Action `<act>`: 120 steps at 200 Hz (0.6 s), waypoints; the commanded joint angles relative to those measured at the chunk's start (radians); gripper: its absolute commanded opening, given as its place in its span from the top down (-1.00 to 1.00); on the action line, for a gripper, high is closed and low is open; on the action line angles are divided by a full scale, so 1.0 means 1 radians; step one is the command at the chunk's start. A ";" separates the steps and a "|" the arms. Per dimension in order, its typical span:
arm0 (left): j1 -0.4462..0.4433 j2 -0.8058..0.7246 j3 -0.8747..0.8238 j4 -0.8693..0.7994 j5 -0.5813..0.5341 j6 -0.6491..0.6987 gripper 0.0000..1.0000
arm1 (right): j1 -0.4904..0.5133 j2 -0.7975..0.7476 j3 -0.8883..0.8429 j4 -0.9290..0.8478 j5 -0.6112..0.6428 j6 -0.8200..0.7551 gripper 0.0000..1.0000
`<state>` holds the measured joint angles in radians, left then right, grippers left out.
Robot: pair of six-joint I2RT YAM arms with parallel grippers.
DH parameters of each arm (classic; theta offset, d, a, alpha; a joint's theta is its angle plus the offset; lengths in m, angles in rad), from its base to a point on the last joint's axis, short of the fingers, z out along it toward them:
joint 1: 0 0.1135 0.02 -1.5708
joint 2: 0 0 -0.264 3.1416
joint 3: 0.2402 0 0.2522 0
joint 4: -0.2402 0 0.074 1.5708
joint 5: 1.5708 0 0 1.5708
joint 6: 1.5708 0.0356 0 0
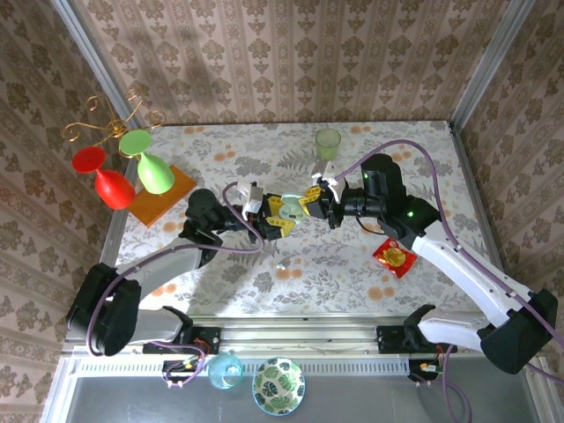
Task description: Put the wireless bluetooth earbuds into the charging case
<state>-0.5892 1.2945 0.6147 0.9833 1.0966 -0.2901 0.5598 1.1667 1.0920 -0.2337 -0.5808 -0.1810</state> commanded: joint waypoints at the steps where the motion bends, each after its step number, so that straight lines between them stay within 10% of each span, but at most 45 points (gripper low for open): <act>1: -0.009 0.011 0.022 0.048 0.020 -0.014 0.18 | 0.012 -0.027 -0.004 0.037 0.024 -0.009 1.00; 66: -0.009 0.012 0.022 0.051 0.023 -0.017 0.59 | 0.017 -0.035 -0.011 0.048 0.034 -0.003 0.99; 120: -0.004 0.012 0.016 0.054 0.013 -0.010 0.65 | 0.017 -0.075 -0.033 0.070 0.087 0.038 0.00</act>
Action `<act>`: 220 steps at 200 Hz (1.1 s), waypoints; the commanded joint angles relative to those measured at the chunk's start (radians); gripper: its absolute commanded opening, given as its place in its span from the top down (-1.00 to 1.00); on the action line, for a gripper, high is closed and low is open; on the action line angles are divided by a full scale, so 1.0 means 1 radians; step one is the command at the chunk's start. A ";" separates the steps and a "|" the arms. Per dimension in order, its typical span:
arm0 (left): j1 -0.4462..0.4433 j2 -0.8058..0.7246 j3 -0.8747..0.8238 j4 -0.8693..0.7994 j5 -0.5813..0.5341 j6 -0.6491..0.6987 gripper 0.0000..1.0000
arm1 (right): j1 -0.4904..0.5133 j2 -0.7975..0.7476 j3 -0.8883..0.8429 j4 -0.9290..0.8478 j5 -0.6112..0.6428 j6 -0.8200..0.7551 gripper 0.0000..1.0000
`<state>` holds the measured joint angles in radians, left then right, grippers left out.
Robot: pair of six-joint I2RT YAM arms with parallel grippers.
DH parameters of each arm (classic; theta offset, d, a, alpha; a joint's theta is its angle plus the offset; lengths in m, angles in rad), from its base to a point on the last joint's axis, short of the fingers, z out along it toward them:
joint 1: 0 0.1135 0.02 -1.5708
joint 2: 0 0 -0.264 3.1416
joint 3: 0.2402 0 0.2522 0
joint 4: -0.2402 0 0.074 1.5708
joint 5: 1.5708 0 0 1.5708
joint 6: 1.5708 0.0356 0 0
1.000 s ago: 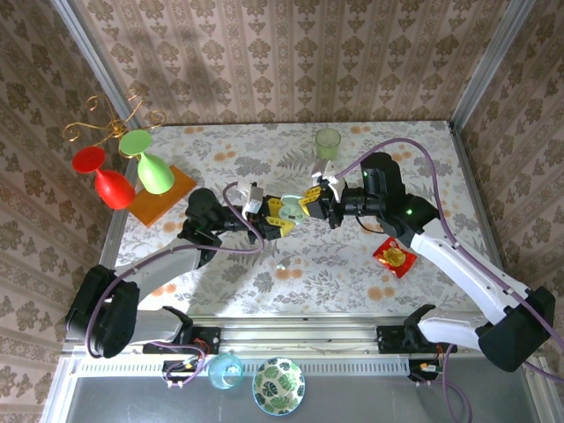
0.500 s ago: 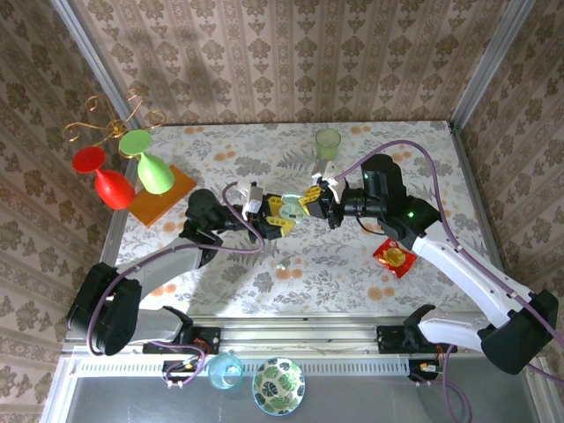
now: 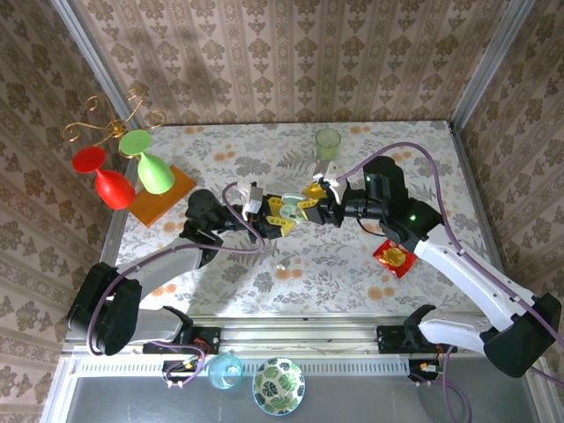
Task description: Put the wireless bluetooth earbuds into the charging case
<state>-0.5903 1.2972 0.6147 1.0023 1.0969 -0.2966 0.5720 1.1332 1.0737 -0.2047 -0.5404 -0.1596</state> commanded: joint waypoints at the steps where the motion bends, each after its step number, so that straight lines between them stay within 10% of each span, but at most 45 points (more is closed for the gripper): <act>1: -0.003 0.010 0.016 0.035 0.013 -0.003 0.65 | 0.005 -0.042 -0.015 0.041 0.047 0.016 0.00; 69: 0.067 0.006 -0.038 0.078 -0.043 0.007 0.63 | 0.002 -0.181 -0.111 0.088 0.032 0.101 -0.47; 152: 0.165 0.002 -0.082 0.115 -0.149 0.056 0.64 | 0.010 -0.148 -0.372 0.203 0.201 0.539 -0.42; 220: 0.208 -0.001 -0.096 0.137 -0.260 0.049 0.65 | 0.083 0.177 -0.422 0.278 0.006 0.405 -0.20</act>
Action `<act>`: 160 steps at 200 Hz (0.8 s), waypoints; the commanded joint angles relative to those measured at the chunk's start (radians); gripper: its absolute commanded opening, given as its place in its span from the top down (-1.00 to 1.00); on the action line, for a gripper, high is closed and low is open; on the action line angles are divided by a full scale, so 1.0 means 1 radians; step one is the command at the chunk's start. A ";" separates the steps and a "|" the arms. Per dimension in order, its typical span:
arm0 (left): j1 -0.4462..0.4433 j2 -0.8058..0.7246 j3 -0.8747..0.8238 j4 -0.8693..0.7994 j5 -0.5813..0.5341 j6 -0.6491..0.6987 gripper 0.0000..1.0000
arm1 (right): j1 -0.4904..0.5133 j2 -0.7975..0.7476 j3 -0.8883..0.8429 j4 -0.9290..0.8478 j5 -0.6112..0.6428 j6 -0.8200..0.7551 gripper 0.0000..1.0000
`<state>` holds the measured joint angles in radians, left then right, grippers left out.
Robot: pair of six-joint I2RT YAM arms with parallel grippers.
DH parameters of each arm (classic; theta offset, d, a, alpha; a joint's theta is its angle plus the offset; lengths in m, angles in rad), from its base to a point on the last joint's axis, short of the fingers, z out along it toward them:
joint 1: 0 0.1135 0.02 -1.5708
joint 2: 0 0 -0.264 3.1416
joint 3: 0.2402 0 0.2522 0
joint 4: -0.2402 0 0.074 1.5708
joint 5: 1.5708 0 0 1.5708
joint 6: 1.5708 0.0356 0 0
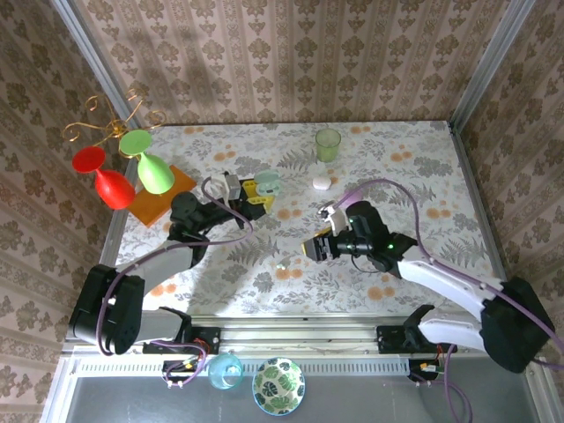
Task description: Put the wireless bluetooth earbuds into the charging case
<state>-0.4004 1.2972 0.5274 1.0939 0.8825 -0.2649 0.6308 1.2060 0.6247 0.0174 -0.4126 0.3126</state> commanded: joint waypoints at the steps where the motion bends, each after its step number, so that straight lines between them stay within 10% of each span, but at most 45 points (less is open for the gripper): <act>1: 0.019 -0.002 -0.009 0.045 -0.047 0.017 0.64 | 0.024 0.110 0.029 0.057 -0.128 -0.071 -0.20; 160: 0.035 -0.127 -0.024 -0.103 -0.105 0.087 0.64 | 0.084 0.716 0.428 -0.105 -0.297 -0.360 -0.05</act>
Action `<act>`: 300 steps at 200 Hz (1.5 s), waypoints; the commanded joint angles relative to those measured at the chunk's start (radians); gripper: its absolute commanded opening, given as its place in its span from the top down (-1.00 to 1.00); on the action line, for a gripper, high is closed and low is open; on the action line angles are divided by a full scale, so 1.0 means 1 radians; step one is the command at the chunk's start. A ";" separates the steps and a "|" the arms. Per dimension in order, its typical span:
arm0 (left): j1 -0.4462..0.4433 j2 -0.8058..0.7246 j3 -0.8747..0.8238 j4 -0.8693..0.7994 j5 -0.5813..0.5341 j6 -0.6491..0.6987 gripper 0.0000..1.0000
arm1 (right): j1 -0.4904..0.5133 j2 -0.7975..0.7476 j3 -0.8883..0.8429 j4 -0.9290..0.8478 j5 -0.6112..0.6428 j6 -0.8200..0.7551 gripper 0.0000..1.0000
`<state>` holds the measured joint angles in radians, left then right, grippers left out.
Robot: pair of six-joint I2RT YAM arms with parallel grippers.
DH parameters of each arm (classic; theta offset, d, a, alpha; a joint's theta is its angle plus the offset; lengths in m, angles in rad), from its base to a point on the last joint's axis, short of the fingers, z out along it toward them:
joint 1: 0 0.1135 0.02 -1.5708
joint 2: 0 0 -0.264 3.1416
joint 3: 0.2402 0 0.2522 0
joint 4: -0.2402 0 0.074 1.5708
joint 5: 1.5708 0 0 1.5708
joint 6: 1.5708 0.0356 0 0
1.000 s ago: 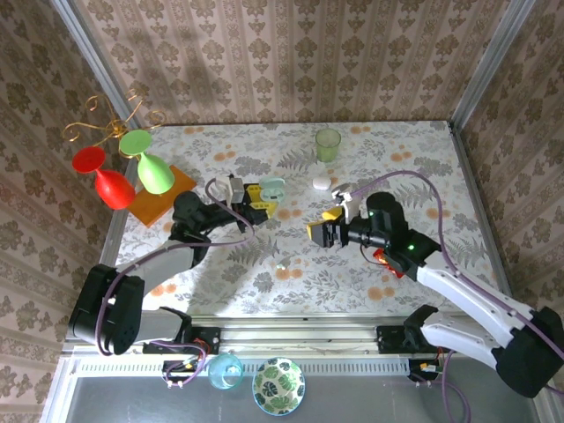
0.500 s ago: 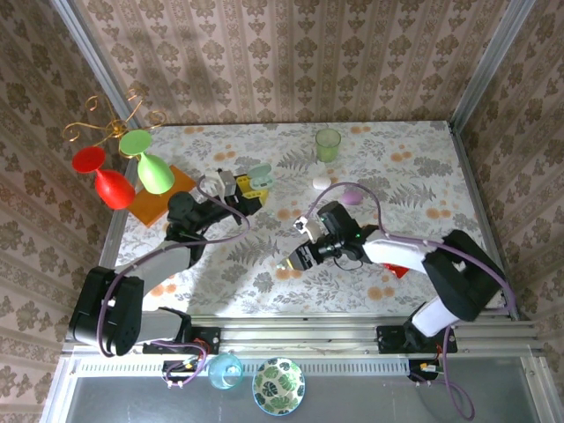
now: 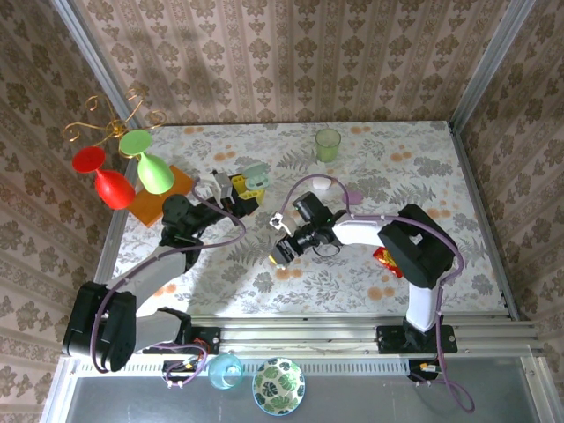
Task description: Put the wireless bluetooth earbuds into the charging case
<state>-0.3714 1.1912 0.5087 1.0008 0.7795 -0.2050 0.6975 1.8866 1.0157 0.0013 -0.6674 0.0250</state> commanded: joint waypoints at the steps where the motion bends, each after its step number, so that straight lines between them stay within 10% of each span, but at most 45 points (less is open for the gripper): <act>1: 0.006 -0.021 -0.006 -0.010 -0.002 0.027 0.64 | 0.018 0.036 0.037 -0.091 -0.044 -0.074 -0.05; 300: 0.006 0.002 -0.009 0.009 0.011 0.019 0.64 | 0.049 0.004 -0.019 -0.147 0.040 -0.093 0.33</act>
<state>-0.3714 1.1904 0.5041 0.9730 0.7807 -0.1974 0.7296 1.8671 0.9630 -0.0978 -0.6548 -0.0471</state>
